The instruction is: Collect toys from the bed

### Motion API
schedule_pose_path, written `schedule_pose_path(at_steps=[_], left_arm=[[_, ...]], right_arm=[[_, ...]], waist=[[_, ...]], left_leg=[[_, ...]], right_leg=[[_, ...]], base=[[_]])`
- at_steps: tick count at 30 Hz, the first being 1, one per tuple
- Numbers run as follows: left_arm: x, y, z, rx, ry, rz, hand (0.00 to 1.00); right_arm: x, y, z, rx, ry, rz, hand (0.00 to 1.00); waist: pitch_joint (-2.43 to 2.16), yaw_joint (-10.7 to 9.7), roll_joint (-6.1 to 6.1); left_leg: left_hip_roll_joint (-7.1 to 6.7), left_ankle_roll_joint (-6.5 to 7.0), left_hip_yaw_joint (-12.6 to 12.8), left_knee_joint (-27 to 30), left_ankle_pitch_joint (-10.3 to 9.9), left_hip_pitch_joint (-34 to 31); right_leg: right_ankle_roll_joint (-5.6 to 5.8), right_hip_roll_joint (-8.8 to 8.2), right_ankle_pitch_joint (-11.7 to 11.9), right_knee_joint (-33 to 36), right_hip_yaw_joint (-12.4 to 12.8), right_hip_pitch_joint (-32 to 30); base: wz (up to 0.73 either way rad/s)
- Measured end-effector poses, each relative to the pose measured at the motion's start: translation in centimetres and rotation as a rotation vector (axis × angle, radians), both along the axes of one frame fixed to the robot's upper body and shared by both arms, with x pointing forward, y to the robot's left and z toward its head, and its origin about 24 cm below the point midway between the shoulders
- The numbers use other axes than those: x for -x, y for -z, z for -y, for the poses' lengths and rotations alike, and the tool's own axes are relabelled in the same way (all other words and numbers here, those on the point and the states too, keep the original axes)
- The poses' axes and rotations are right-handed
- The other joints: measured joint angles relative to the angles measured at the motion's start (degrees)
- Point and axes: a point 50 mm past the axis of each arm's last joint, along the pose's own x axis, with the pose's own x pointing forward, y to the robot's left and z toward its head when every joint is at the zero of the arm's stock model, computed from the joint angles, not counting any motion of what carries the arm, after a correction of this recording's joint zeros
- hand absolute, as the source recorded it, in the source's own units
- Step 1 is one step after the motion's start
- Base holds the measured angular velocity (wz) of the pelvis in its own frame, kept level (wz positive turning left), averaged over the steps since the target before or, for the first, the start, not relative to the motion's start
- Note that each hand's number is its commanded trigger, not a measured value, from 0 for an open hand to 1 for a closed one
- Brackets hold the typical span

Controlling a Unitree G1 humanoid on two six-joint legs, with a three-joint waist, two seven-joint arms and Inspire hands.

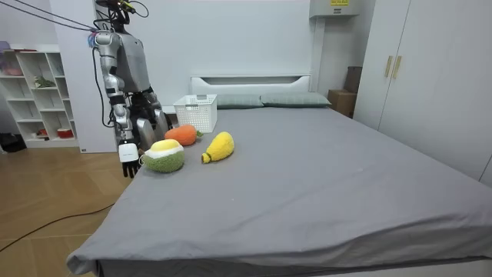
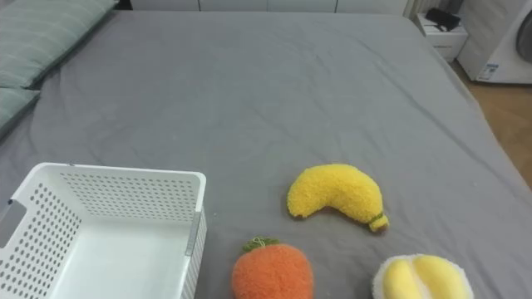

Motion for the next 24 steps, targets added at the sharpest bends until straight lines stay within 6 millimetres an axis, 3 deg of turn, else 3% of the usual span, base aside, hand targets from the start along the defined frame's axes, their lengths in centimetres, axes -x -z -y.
schedule_pose_path(at_steps=[17, 24], left_arm=[[0.1, 0.0, -0.1, -0.004, -0.010, 0.006, 0.00], [0.6, -0.1, -0.4, 0.003, -0.019, -0.002, 0.00]], right_arm=[[0.2, 0.0, 0.0, -0.007, 0.049, 0.006, 0.00], [1.9, 0.0, 0.1, -0.011, 0.156, -0.036, 0.00]], waist=[[0.03, 0.08, -0.23], [-0.01, -1.16, -0.47]], left_leg=[[0.00, 0.00, -0.02, -0.10, 0.00, -0.11], [-0.01, -0.01, -0.17, -0.10, -0.01, 0.04]], right_leg=[[0.02, 0.03, 0.04, -0.03, -0.01, -0.03], [0.02, -0.02, 0.04, -0.03, -0.20, 0.25]], base=[[0.00], [0.00]])
